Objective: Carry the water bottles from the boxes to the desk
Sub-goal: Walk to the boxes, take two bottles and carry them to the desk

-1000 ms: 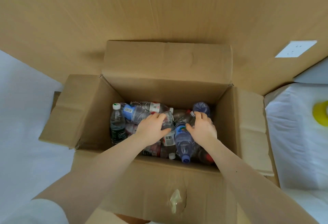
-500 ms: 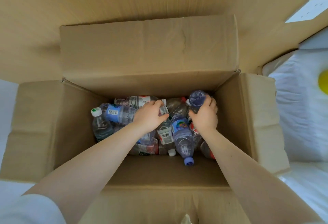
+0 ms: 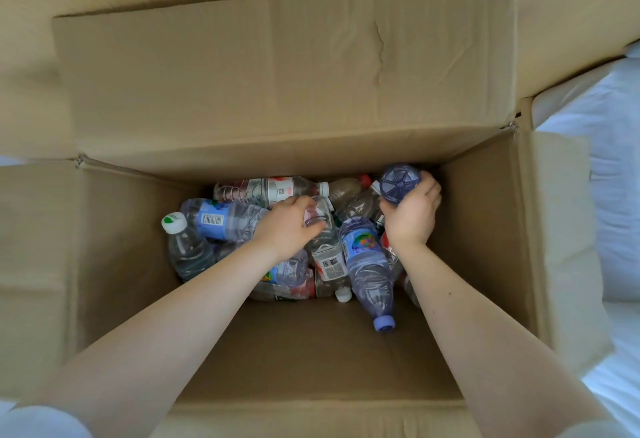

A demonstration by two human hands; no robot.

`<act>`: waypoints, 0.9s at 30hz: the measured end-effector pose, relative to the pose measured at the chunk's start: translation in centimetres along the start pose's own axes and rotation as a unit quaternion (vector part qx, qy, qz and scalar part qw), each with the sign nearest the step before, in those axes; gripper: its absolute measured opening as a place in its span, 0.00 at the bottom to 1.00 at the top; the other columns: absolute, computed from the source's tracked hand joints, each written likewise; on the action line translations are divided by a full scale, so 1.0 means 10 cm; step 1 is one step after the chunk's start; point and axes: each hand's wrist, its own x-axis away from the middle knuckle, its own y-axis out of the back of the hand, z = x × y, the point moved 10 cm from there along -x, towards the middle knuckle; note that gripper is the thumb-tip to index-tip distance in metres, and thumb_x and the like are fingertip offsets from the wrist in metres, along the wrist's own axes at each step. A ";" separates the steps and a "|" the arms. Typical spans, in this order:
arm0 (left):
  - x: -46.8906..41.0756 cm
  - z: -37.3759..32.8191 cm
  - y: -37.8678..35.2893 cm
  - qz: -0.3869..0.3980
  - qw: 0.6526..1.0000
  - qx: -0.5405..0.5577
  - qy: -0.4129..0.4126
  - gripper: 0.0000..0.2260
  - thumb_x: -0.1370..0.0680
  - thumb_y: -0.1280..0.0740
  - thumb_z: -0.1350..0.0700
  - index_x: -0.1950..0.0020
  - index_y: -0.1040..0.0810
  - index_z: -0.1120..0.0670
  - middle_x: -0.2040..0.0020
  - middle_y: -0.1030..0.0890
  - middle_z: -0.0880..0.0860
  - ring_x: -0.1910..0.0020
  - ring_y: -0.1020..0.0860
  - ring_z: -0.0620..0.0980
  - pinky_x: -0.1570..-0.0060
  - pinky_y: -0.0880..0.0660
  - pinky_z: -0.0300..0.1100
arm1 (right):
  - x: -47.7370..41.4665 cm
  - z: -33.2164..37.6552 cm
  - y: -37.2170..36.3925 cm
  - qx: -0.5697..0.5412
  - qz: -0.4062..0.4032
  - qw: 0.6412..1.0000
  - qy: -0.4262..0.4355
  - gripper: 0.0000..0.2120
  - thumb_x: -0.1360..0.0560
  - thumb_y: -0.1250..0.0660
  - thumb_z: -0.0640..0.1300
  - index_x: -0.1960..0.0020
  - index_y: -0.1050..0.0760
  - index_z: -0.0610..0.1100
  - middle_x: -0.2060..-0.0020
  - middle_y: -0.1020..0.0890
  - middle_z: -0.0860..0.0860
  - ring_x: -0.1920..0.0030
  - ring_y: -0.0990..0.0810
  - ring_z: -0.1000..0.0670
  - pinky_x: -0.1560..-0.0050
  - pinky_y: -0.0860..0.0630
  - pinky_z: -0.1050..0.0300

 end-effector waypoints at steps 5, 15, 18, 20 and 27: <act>0.03 -0.02 0.03 -0.001 1.000 0.013 -0.001 0.22 0.20 0.38 0.44 0.29 0.32 0.52 0.31 0.29 0.53 0.37 0.27 0.54 0.43 0.26 0.49 | 0.11 -0.02 0.08 -0.027 -0.004 0.999 0.020 0.35 0.32 0.23 0.41 0.32 0.37 0.36 0.34 0.32 0.40 0.32 0.33 0.40 0.41 0.26 0.45; 0.36 -0.25 0.33 -0.040 0.999 0.017 -0.031 0.21 0.20 0.38 0.45 0.30 0.31 0.53 0.37 0.26 0.53 0.51 0.26 0.50 0.53 0.26 0.45 | 0.63 0.34 0.62 -0.109 0.008 0.988 0.108 0.34 0.35 0.22 0.44 0.35 0.34 0.42 0.40 0.29 0.48 0.39 0.28 0.49 0.46 0.25 0.55; 0.52 -0.28 0.43 -0.050 0.998 0.014 -0.034 0.22 0.20 0.37 0.45 0.30 0.33 0.53 0.36 0.27 0.53 0.48 0.24 0.51 0.53 0.25 0.46 | 0.78 0.38 0.84 -0.195 0.024 0.977 0.082 0.34 0.35 0.21 0.43 0.35 0.34 0.45 0.45 0.30 0.54 0.45 0.28 0.55 0.48 0.28 0.62; 0.64 -0.31 0.49 -0.058 0.997 0.015 -0.044 0.22 0.20 0.36 0.45 0.30 0.33 0.53 0.35 0.27 0.53 0.46 0.24 0.52 0.50 0.24 0.48 | 0.88 0.40 0.95 -0.251 0.031 0.965 0.070 0.33 0.35 0.21 0.43 0.36 0.34 0.46 0.46 0.27 0.54 0.47 0.26 0.56 0.51 0.28 0.66; 0.95 -0.30 0.73 -0.093 0.991 0.066 -0.075 0.30 0.26 0.28 0.47 0.28 0.37 0.52 0.33 0.29 0.53 0.36 0.28 0.54 0.42 0.26 0.53 | 1.17 0.58 1.13 -0.412 0.069 0.907 0.050 0.19 0.30 0.25 0.42 0.44 0.29 0.48 0.50 0.21 0.51 0.49 0.19 0.53 0.55 0.21 0.62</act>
